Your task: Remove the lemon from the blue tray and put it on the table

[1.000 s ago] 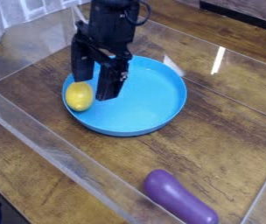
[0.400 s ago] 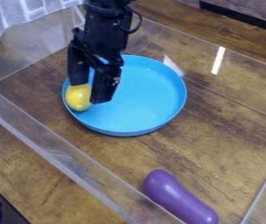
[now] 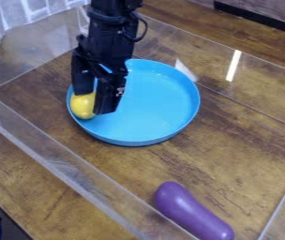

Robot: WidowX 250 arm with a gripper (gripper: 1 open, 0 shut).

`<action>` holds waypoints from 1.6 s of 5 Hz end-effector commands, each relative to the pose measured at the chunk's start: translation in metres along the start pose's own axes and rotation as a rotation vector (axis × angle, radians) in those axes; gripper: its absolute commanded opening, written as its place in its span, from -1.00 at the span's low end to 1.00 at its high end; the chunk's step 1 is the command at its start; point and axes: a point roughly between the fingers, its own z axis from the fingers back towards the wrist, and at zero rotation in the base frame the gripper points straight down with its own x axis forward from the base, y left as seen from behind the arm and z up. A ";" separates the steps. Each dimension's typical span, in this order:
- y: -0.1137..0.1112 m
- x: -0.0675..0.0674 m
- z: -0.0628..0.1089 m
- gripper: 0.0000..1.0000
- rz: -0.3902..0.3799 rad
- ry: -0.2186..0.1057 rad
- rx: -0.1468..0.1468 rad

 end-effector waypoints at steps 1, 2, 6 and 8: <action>0.011 0.000 0.004 1.00 0.008 -0.026 0.010; 0.014 0.002 0.000 1.00 0.002 -0.028 0.010; 0.028 0.010 -0.015 1.00 -0.013 -0.042 0.006; 0.032 0.016 -0.019 1.00 -0.005 -0.058 0.003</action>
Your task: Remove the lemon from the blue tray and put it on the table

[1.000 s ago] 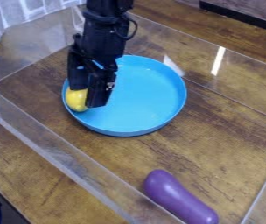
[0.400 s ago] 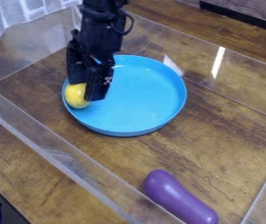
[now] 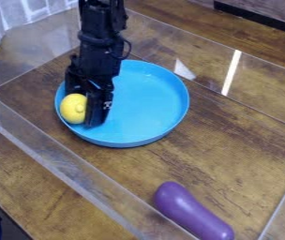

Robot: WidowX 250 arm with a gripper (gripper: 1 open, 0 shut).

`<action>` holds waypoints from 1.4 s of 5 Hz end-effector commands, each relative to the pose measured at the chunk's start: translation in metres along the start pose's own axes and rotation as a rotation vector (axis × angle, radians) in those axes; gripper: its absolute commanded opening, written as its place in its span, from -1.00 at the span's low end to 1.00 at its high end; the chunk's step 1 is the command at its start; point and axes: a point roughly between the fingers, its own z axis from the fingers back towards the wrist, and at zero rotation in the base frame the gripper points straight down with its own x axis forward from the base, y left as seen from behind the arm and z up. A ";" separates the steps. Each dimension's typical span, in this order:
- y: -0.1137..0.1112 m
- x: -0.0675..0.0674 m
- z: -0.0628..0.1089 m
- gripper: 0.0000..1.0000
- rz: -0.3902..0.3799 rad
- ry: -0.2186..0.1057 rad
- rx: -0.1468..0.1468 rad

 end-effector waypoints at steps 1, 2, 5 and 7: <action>0.007 0.005 0.015 -1.00 -0.002 -0.048 0.036; 0.007 0.004 0.017 -1.00 -0.007 -0.048 0.040; 0.009 0.001 0.022 -1.00 -0.018 -0.051 0.053; 0.009 -0.002 0.027 -1.00 -0.024 -0.054 0.061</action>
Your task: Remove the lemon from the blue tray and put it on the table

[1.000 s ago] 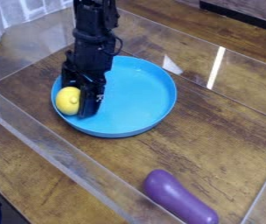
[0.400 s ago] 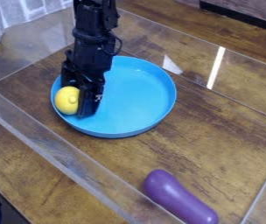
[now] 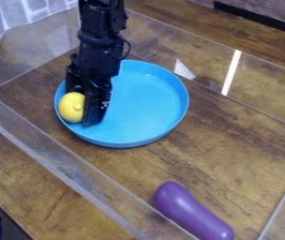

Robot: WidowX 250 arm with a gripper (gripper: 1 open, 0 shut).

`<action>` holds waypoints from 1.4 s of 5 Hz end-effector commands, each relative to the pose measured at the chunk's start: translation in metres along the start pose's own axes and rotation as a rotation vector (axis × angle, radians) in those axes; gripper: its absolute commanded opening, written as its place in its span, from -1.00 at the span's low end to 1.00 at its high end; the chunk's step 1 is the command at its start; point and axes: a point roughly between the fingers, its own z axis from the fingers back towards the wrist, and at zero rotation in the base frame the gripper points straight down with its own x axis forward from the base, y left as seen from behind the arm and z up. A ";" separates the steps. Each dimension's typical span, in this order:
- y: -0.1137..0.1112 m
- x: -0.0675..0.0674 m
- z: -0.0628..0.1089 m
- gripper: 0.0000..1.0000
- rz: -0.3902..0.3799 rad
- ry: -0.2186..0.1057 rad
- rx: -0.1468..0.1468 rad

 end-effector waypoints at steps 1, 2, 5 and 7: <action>0.008 -0.002 0.029 -1.00 0.010 -0.071 0.049; 0.008 -0.004 0.031 -1.00 0.008 -0.073 0.054; 0.011 -0.010 0.041 -1.00 0.004 -0.081 0.065; 0.018 -0.021 0.063 -1.00 0.026 -0.111 0.079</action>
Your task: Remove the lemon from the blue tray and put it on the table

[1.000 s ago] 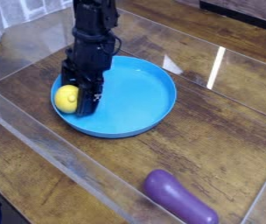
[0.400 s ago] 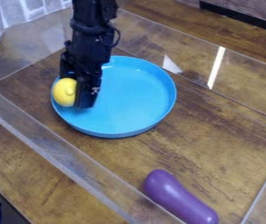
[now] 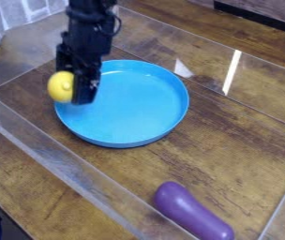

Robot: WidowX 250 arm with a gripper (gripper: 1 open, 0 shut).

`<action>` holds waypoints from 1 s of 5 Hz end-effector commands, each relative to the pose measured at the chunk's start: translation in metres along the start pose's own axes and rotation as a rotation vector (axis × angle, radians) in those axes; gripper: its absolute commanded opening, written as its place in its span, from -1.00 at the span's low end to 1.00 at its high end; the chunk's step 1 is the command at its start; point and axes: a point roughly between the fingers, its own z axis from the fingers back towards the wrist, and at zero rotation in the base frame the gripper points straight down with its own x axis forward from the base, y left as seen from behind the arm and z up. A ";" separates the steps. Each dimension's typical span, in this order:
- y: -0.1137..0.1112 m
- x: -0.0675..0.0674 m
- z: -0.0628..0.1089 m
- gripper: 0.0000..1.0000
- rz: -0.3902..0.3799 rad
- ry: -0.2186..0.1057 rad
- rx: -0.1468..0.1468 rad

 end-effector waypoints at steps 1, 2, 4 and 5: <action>0.023 -0.009 0.051 -1.00 0.064 -0.099 0.078; 0.036 -0.016 0.062 -1.00 0.087 -0.099 0.089; 0.059 -0.030 0.053 -1.00 0.152 -0.065 0.098; 0.068 -0.030 0.042 -1.00 0.165 -0.039 0.098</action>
